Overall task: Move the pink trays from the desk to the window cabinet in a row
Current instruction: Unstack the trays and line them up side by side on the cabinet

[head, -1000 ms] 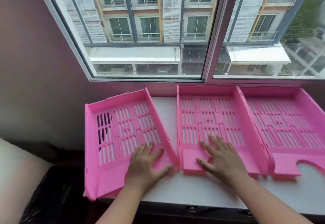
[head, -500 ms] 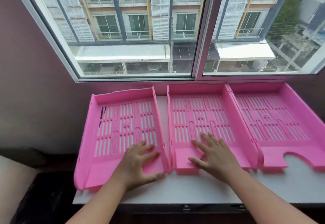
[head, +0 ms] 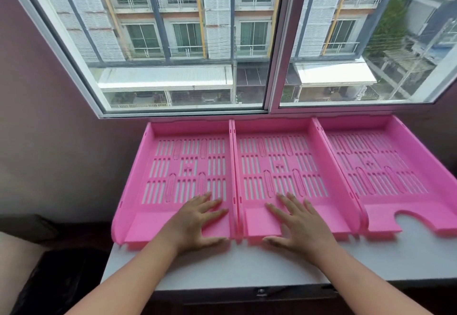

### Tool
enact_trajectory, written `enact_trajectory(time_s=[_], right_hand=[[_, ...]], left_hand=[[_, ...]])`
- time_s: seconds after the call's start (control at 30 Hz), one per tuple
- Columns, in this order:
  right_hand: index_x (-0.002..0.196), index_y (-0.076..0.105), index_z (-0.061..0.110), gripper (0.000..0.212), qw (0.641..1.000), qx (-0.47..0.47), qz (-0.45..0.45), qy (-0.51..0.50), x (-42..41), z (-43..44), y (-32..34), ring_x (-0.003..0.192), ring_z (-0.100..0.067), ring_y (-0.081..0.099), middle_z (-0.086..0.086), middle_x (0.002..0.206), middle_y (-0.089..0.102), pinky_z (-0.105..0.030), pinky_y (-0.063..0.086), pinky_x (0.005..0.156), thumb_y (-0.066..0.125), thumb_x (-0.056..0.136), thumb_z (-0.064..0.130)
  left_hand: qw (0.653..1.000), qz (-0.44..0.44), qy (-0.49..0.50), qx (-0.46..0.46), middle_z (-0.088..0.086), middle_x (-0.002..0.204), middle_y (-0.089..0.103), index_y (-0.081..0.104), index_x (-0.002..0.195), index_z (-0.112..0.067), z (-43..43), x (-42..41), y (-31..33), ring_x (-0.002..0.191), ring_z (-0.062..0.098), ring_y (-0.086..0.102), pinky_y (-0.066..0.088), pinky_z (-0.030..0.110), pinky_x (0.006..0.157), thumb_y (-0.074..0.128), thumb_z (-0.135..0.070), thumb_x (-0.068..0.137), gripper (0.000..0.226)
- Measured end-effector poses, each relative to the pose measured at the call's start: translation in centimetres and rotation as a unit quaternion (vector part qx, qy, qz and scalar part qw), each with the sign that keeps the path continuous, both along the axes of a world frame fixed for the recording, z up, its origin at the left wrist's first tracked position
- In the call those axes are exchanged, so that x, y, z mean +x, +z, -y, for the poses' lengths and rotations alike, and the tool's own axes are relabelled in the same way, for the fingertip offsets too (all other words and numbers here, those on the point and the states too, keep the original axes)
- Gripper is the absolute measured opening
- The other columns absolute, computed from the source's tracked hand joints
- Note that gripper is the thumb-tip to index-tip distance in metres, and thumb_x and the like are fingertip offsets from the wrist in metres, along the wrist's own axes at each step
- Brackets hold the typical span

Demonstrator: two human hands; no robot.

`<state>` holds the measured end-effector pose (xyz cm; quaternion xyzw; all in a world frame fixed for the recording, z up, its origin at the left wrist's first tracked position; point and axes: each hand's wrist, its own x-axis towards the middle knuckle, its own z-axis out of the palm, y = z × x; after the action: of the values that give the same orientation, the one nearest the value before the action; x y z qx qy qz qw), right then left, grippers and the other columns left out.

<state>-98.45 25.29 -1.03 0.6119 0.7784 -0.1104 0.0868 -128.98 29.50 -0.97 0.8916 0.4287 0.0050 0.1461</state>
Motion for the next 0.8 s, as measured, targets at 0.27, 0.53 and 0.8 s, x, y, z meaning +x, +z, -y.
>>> enact_trajectory(time_s=[0.27,0.53,0.8], right_hand=[[0.15,0.0,0.049,0.093,1.0,0.002,-0.009,0.012,-0.7,0.2,0.3,0.151,-0.024,-0.006,-0.001,0.164,-0.007,-0.047,0.001,0.121,0.009,0.068,0.092],[0.149,-0.005,0.047,0.087,0.998,-0.024,-0.012,0.054,-0.9,-0.3,0.5,0.15,-0.025,-0.009,0.0,0.162,-0.013,-0.047,-0.003,0.12,0.024,0.076,0.085],[0.15,0.032,0.022,0.084,0.953,0.236,-0.081,-0.174,5.0,0.1,3.6,0.142,-0.033,0.033,-0.013,0.152,0.04,-0.051,0.022,0.118,0.06,0.081,0.06]], left_hand=[[0.995,-0.005,0.084,0.061,-0.007,0.159,0.024,0.024,0.153,-0.026,2.9,3.1,-0.3,0.148,0.017,0.019,0.006,0.039,0.119,0.019,-0.09,0.076,0.1],[0.992,0.014,0.087,0.086,-0.004,0.156,0.036,0.037,0.149,-0.022,2.5,3.6,-0.7,0.146,0.02,0.025,0.011,0.04,0.118,0.017,-0.089,0.076,0.101],[0.966,0.113,0.221,0.079,0.004,0.126,0.063,0.013,0.154,-0.015,3.6,7.9,1.0,0.107,0.02,0.063,0.056,0.028,0.076,0.034,-0.08,0.082,0.099]])
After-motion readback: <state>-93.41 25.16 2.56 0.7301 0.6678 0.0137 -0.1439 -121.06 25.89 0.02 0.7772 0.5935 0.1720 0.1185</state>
